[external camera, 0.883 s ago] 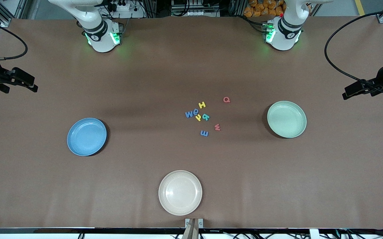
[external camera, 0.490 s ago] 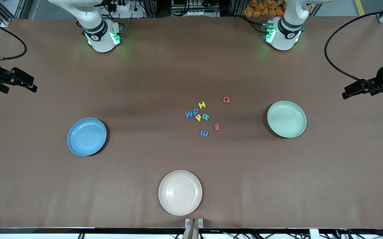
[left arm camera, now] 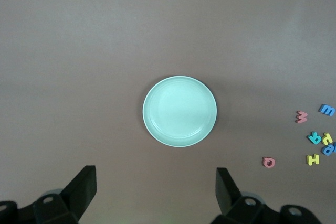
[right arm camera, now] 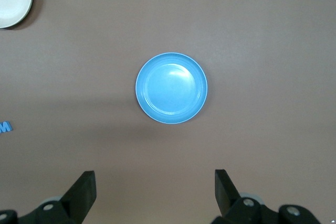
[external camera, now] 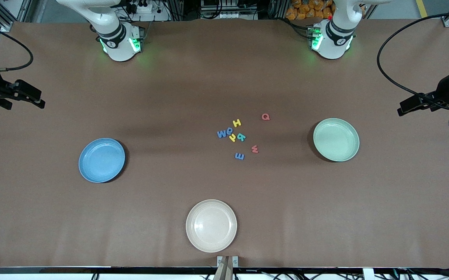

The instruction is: Sort uppercase to blue plate, lowercase to green plate

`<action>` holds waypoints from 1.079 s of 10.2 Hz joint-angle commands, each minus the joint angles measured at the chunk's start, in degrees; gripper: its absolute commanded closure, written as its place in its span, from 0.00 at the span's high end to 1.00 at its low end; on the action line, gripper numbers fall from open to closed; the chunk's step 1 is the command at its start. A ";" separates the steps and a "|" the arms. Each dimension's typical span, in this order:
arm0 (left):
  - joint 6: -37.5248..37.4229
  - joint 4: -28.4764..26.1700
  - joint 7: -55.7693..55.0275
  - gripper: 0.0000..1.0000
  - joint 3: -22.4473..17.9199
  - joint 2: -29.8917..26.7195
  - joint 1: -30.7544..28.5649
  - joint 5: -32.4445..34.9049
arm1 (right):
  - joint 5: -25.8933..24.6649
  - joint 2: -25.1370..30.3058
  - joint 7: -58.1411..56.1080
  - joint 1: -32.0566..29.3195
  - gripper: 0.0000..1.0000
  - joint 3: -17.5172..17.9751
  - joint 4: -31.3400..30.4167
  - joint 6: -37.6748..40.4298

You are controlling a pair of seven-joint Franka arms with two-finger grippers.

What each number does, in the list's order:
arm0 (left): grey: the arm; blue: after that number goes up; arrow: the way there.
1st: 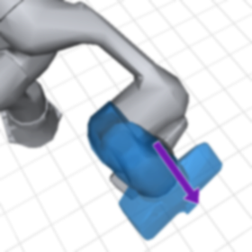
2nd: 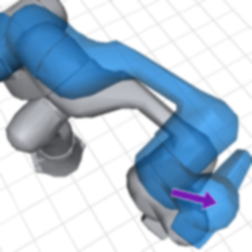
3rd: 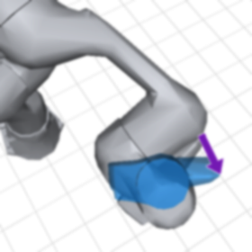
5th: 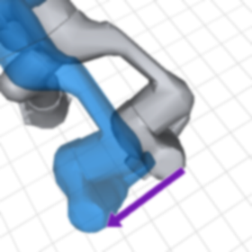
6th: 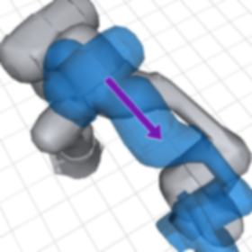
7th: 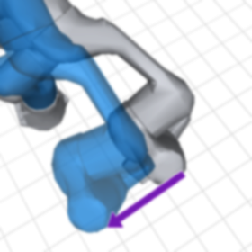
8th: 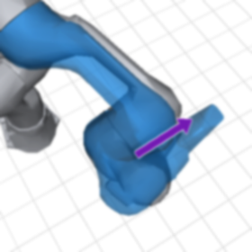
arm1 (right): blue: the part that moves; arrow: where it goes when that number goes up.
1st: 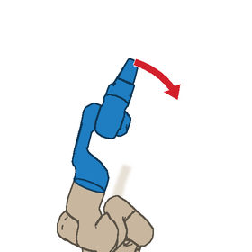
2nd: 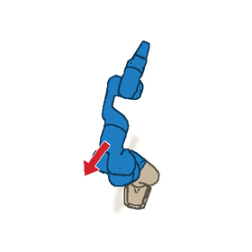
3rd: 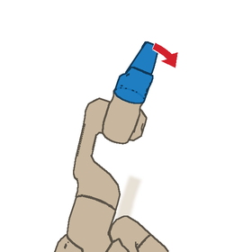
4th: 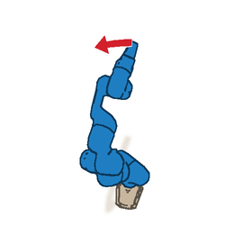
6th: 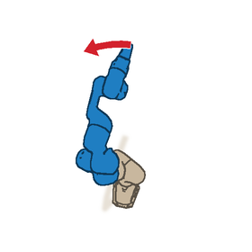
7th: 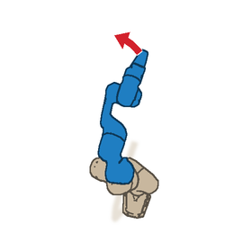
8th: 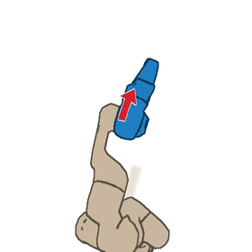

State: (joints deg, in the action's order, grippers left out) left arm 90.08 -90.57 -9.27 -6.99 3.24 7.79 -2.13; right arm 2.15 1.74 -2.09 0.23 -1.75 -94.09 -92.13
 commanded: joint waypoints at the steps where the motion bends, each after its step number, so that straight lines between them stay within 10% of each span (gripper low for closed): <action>1: -0.79 0.22 -3.81 1.00 1.27 -0.26 0.82 1.69 | 0.40 0.10 -0.46 1.44 1.00 -0.97 -0.65 -0.77; 11: 8.07 -4.26 -17.60 1.00 14.09 8.52 2.84 -2.27 | 0.40 -2.09 0.33 2.84 1.00 -0.97 -0.66 -1.83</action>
State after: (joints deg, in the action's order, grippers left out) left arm 95.55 -93.93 -22.87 5.33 10.72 9.56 -3.80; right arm 2.15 -0.38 -2.08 1.94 -1.84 -94.42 -93.40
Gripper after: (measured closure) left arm 0.000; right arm 0.000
